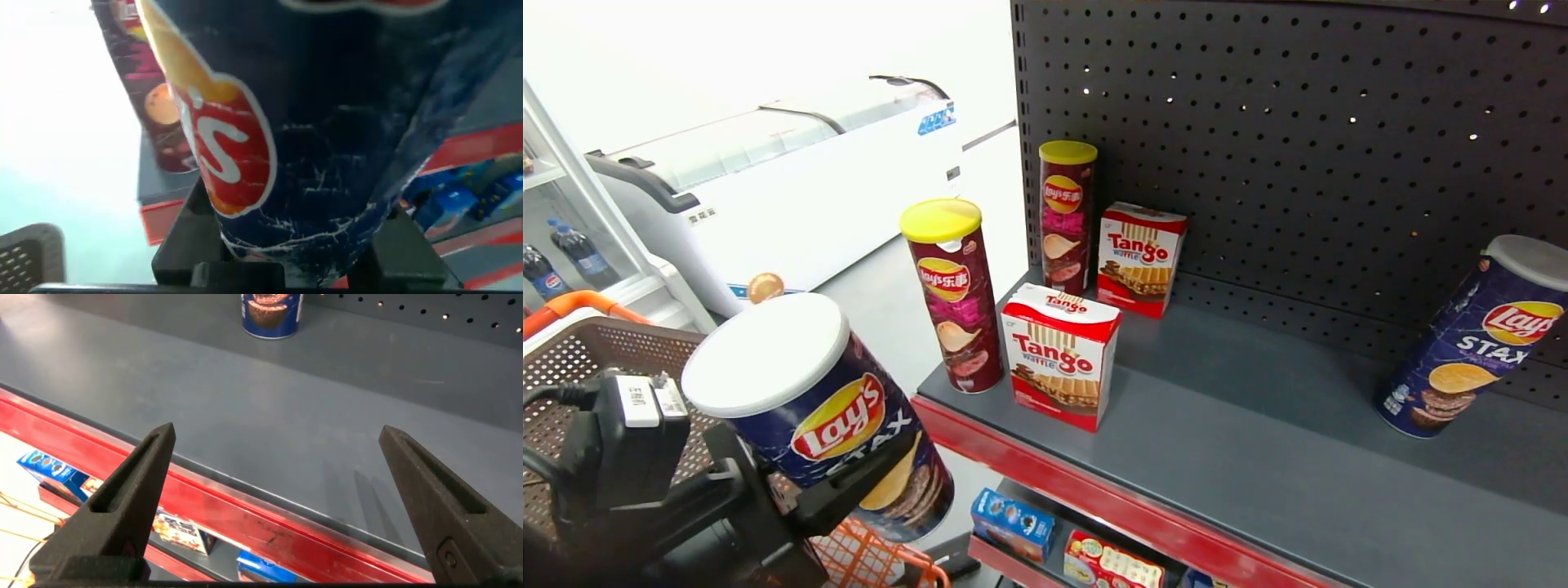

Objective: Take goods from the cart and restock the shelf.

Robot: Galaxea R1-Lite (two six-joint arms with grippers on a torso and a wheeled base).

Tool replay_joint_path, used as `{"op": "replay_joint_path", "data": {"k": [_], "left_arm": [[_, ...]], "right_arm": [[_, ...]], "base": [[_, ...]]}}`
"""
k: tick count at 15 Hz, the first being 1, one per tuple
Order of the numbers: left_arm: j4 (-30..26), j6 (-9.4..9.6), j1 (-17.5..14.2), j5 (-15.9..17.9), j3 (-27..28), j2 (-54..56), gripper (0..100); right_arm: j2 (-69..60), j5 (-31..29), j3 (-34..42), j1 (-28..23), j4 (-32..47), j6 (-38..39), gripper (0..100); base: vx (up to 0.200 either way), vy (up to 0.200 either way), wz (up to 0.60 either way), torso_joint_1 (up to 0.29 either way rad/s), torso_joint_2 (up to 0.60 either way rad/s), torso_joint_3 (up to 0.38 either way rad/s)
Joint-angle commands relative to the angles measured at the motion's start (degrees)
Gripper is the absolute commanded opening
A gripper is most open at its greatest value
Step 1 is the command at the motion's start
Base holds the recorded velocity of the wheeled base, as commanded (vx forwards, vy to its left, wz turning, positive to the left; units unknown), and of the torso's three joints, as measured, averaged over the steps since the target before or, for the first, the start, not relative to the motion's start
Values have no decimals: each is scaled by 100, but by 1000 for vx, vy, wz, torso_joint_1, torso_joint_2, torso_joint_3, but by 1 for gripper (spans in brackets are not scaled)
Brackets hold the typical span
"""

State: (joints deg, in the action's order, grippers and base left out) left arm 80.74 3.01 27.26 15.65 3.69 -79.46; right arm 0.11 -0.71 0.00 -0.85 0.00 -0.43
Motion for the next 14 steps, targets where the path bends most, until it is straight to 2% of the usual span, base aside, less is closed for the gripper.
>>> {"op": "replay_joint_path", "data": {"k": [1,3,4,6,9,13,14], "left_arm": [[-14,-2,561,26,0,18,0],[-14,-2,843,78,79,1,0],[-23,-11,1159,157,88,-35,0],[-410,-2,1405,333,167,-26,0],[-893,-2,1396,755,492,-17,0],[-911,-2,1370,852,677,-61,0],[-911,-2,1361,913,659,-61,0]], "right_arm": [[7,0,0,-3,0,-1,100],[7,9,0,-3,9,-10,100],[7,18,0,-3,0,-10,100],[7,18,0,-3,0,-1,100],[7,18,0,-3,0,-1,100],[7,18,0,-3,0,-1,100],[7,18,0,6,0,-1,100]], "base": [[0,0,0,0,0,0],[0,0,0,0,0,0],[0,0,0,0,0,0],[0,0,0,0,0,0],[0,0,0,0,0,0],[0,0,0,0,0,0],[0,0,-600,2,2,7]]}}
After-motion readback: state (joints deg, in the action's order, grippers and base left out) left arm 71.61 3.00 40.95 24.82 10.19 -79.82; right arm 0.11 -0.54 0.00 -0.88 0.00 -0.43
